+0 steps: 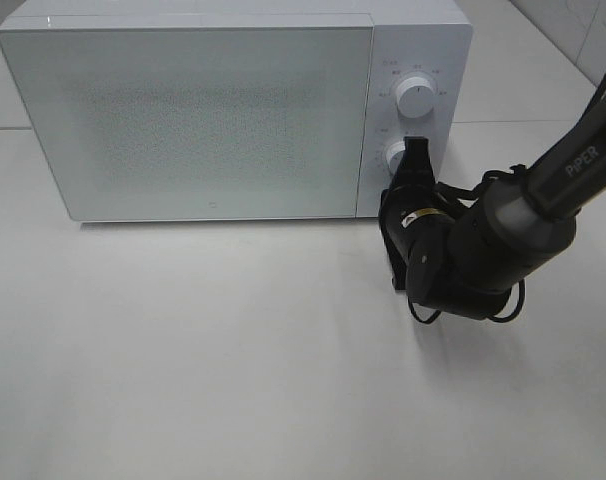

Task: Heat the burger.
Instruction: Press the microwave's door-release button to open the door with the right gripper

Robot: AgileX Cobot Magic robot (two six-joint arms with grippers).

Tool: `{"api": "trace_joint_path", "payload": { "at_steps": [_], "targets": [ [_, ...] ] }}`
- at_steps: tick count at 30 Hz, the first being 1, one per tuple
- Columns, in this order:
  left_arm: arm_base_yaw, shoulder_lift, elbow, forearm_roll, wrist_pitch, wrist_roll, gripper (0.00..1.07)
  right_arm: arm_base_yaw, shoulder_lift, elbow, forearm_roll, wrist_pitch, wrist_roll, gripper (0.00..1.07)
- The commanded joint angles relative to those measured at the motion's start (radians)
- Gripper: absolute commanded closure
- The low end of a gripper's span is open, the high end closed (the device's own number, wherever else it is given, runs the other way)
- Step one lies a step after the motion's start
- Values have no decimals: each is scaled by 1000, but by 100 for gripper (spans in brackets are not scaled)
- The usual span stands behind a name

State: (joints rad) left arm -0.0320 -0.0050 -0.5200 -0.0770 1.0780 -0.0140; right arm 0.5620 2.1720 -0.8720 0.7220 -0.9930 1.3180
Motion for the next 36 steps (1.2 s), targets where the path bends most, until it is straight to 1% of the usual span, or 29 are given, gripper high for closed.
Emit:
{"api": "trace_joint_path", "payload": {
  "at_steps": [1, 3, 5, 8, 15, 25, 36],
  "targets": [
    [4, -17, 3, -6, -11, 1, 8, -12, 13, -47, -13, -80, -11, 107],
    [4, -17, 3, -6, -11, 1, 8, -12, 21, -57, -13, -95, -5, 107],
    [4, -17, 3, -6, -11, 1, 8, -24, 47, -92, -19, -166, -5, 107],
    [4, -17, 3, -6, -11, 1, 8, -24, 62, -123, -24, -200, -9, 107],
    [4, -17, 3, -6, -11, 1, 8, -34, 64, -157, -53, -204, -24, 107],
    [4, -17, 3, -6, -11, 1, 8, -35, 54, -149, -59, -151, -24, 107],
    [4, -17, 3, -6, -11, 1, 8, -32, -7, -69, -57, -37, -21, 107]
  ]
}}
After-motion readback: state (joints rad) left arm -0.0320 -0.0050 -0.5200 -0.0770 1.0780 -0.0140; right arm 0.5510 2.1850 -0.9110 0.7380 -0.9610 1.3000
